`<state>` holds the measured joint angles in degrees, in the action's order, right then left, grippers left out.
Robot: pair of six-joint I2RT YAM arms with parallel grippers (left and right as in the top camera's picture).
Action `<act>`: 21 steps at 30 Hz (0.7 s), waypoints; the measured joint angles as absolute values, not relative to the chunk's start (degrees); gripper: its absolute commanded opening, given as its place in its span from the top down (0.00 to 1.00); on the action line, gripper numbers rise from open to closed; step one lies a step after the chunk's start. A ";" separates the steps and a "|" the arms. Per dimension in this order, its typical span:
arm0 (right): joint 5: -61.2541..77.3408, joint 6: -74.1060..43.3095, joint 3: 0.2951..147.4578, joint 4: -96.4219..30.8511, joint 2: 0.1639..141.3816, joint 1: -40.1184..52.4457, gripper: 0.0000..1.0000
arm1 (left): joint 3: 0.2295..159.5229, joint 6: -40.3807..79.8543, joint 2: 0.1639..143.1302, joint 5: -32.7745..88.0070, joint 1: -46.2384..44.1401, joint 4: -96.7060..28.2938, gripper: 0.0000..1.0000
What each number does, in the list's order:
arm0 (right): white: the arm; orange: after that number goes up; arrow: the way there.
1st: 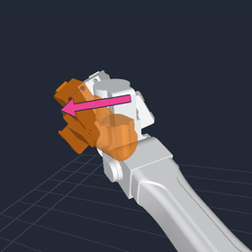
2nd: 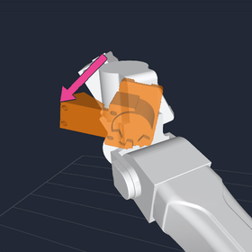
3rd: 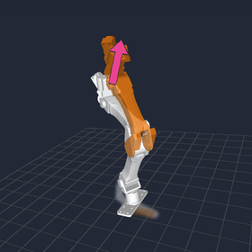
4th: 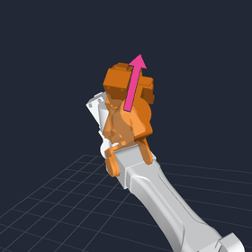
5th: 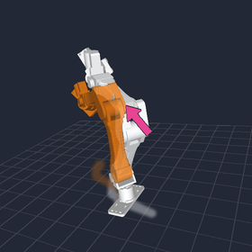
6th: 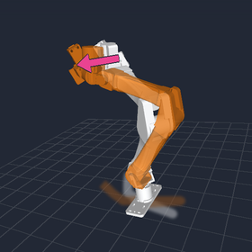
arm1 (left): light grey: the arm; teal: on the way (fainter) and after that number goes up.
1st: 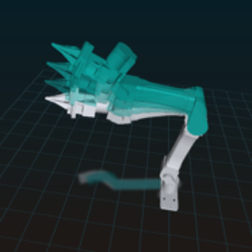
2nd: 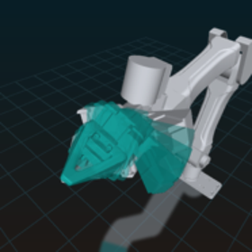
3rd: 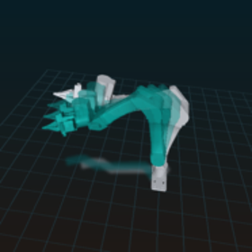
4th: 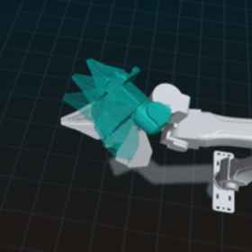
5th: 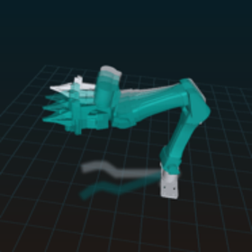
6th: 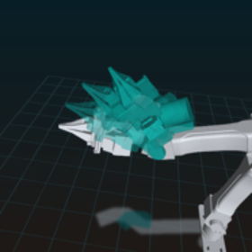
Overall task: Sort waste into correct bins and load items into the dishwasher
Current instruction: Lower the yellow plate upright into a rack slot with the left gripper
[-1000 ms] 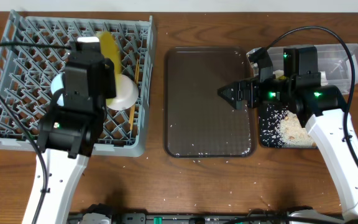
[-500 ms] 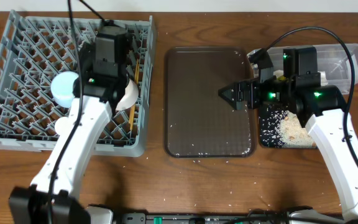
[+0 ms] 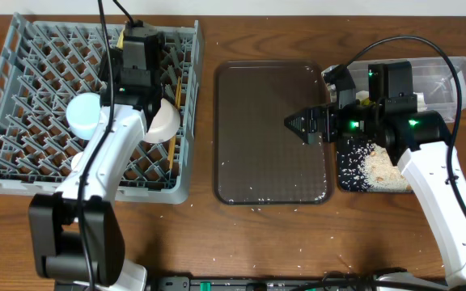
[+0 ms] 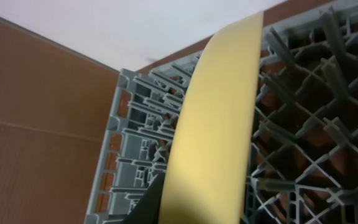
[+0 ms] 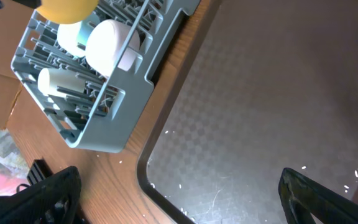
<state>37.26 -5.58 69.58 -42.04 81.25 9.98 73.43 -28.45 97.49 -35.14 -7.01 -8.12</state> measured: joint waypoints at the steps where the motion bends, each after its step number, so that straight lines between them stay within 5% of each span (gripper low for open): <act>1: 37.26 -5.61 69.58 -42.04 81.25 9.98 0.01 | 73.43 -28.56 98.08 -35.14 -6.94 -7.79 0.83; 10: 37.26 -5.58 69.58 -42.68 81.25 9.98 0.01 | 73.43 -28.77 99.39 -34.44 -6.90 -6.90 0.71; 21: 37.26 -5.58 69.58 -43.48 81.25 9.98 0.01 | 73.43 -28.75 99.37 -34.20 -7.25 -6.79 0.36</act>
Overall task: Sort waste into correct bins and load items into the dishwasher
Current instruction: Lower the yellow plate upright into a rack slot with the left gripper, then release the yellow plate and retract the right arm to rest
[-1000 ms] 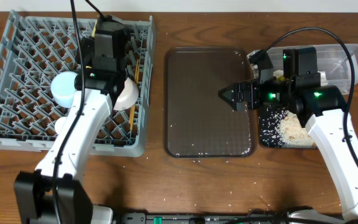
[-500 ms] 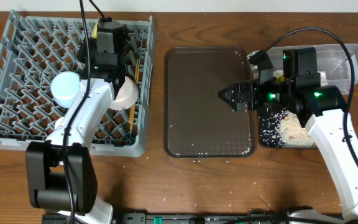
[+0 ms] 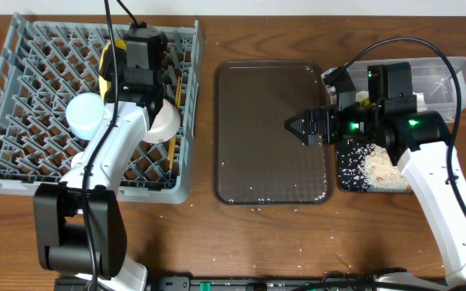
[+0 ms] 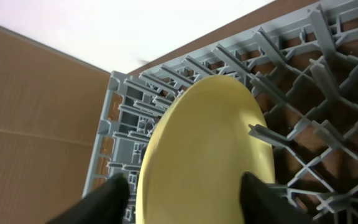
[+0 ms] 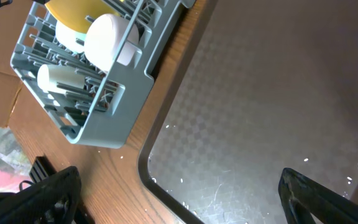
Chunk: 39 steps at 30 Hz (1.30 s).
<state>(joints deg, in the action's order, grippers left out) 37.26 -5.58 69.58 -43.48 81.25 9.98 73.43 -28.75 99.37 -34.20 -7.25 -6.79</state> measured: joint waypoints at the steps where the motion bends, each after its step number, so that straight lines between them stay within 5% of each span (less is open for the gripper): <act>1: 37.26 -5.58 69.58 -43.48 81.25 9.98 0.01 | 73.43 -28.73 99.31 -34.20 -7.49 -6.83 0.34; 10: 35.88 -5.61 69.58 -43.51 81.08 9.98 0.01 | 73.45 -20.51 88.03 -32.93 -11.33 -12.19 0.24; 17: 28.16 -8.25 69.54 -43.44 68.60 7.90 0.01 | 74.06 -1.21 67.00 -22.20 -11.35 -32.51 0.20; 23: 25.63 -8.93 69.63 -43.44 55.81 6.57 0.01 | 74.43 3.05 57.74 -11.44 -11.35 -46.35 0.11; 39: 24.58 -8.99 69.63 -43.53 48.99 6.55 0.01 | 74.46 4.51 56.82 -7.18 -11.35 -49.12 0.10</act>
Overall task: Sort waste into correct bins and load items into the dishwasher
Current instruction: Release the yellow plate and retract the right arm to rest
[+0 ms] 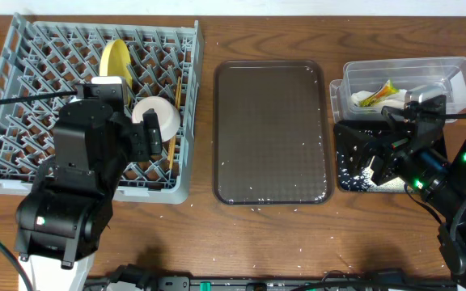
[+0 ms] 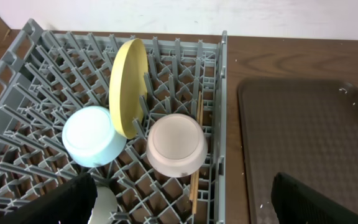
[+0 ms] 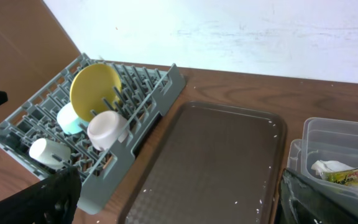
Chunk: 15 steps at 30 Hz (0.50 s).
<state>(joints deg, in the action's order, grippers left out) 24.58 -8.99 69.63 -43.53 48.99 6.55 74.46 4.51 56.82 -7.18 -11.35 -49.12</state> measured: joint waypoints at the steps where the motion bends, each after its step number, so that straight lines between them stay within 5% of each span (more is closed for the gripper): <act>1: 24.58 -8.99 69.63 -43.53 48.99 6.55 0.01 | 74.46 4.51 56.90 -7.18 -11.35 -49.12 0.09; 8: 23.94 -8.75 68.47 -44.31 47.40 6.50 0.01 | 74.46 4.51 57.91 -7.16 -11.35 -49.12 0.09; 15: 18.26 -5.78 50.70 -31.42 34.70 4.93 0.01 | 74.43 4.51 58.81 -6.76 -11.35 -49.15 0.09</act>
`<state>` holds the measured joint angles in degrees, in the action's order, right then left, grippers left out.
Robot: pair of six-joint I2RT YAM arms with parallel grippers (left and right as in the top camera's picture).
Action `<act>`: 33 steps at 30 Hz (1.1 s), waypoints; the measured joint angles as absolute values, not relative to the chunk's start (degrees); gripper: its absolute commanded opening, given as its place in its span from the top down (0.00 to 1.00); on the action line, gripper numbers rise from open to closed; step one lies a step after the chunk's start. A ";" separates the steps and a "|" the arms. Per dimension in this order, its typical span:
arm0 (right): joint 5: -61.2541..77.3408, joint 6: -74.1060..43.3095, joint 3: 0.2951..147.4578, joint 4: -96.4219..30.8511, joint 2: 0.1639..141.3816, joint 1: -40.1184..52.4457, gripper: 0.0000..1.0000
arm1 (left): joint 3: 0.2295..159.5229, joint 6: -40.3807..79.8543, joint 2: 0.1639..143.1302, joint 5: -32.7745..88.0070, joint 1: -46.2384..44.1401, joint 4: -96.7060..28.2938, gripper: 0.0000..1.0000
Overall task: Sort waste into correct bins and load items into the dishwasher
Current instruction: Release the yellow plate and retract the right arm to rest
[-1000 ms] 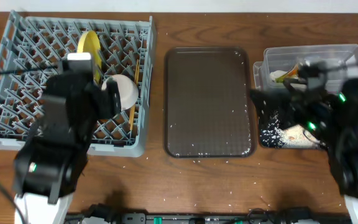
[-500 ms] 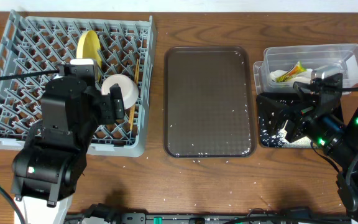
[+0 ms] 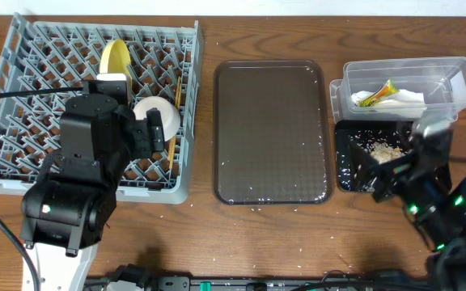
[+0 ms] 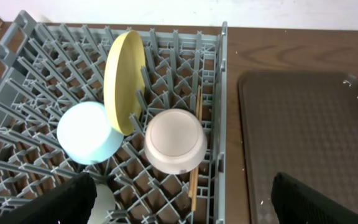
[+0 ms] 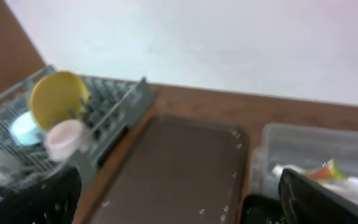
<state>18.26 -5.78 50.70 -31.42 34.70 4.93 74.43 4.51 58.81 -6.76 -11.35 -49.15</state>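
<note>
A yellow plate [image 4: 122, 81] stands upright between the tines of the grey dish rack [image 3: 23, 48]. Beside it in the rack sit a light blue cup [image 4: 86, 134], a whitish bowl [image 4: 176, 142], another white cup [image 4: 107, 208] and a wooden chopstick [image 4: 195, 155]. My left gripper [image 4: 182, 208] is open and empty, pulled back above the rack's front. My right gripper [image 5: 179, 199] is also open and empty, drawn back at the front right; its view is blurred.
A brown tray [image 3: 272, 129] with a few crumbs lies in the middle. At the right, a clear bin [image 3: 403, 85] holds wrappers, and a black bin [image 3: 370, 153] in front of it holds food scraps. My left arm [image 3: 87, 170] covers the rack's front part from above.
My right arm has drawn further back toward the front right, uncovering more of the black bin. My left arm has barely shifted. The dishes in the rack have not moved.
The yellow plate was first right in front of my left wrist camera over the rack's back, while my right gripper hung open at the tray's right edge. Then the plate stood among the tines between open fingers. Both arms have since withdrawn to the front, leaving it upright.
</note>
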 measured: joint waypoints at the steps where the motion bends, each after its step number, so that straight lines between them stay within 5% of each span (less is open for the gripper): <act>1: 17.78 -5.32 46.98 -29.19 32.77 4.93 0.01 | 74.43 4.51 58.89 -6.74 -11.35 -49.17 0.09; 17: 10.00 -3.31 7.68 -10.79 1.85 4.93 0.01 | 74.43 4.51 59.48 -6.35 -11.35 -49.25 0.09; 33: 9.17 -3.20 0.51 -3.36 0.71 4.93 0.01 | 74.43 4.51 59.48 -6.35 -11.35 -49.25 0.09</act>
